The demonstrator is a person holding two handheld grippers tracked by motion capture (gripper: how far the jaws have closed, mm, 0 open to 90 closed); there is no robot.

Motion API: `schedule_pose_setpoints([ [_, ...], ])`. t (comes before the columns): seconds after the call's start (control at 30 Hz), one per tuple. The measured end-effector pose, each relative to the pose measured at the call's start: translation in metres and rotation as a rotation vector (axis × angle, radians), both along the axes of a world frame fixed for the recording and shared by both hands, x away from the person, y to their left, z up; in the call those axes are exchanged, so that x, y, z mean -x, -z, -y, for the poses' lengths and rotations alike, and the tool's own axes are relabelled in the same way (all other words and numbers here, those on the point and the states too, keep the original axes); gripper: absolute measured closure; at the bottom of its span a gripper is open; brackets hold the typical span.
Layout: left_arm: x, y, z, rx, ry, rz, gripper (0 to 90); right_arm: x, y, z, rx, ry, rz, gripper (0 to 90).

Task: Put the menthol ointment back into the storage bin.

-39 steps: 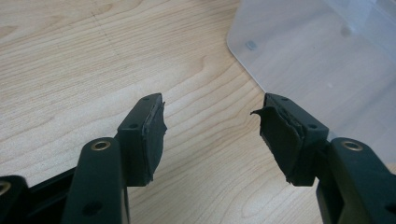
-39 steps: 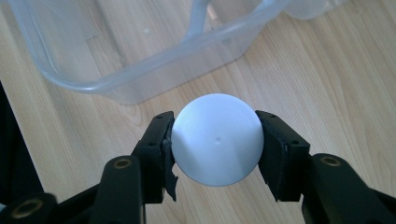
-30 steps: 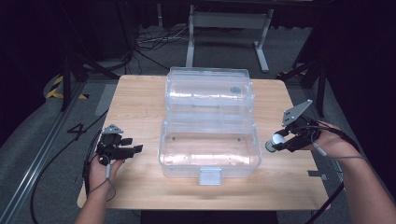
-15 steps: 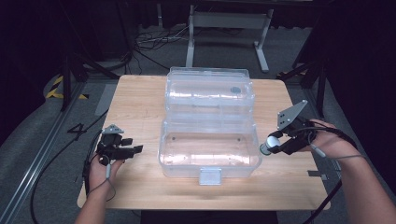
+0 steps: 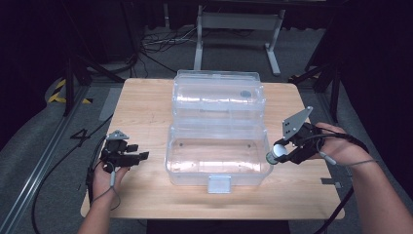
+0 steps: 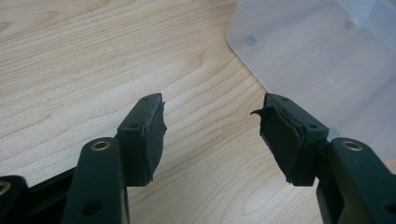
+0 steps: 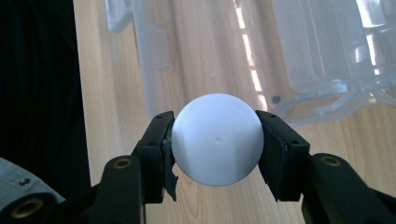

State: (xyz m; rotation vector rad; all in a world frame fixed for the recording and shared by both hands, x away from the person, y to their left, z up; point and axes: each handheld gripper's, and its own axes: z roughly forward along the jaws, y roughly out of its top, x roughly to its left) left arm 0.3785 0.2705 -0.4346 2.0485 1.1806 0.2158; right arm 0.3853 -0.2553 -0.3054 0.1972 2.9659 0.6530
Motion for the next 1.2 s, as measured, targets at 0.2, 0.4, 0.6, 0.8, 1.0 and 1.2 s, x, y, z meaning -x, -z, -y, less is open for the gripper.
schedule_pose_setpoints([
  [0.2,0.0,0.0,0.0,-0.001,0.001,0.001,40.6,-0.001,0.001,-0.009,0.001,-0.023,-0.003,50.3],
  [0.4,0.0,0.0,0.0,0.0,0.001,0.001,40.6,-0.003,0.002,-0.018,-0.001,-0.04,-0.007,50.3],
  [0.6,0.0,0.0,-0.001,0.0,0.001,0.001,40.6,-0.003,0.004,-0.024,0.003,-0.045,-0.018,50.3],
  [0.8,0.0,0.0,-0.001,0.001,-0.001,-0.001,40.6,-0.006,0.008,-0.028,0.008,-0.047,-0.023,50.3],
  [1.0,0.0,0.0,-0.001,0.003,-0.006,-0.003,40.5,-0.007,0.014,-0.032,0.019,-0.039,-0.028,50.3],
  [1.2,0.0,0.0,-0.001,0.002,-0.005,-0.005,40.6,-0.008,0.02,-0.036,0.021,-0.043,-0.034,50.3],
])
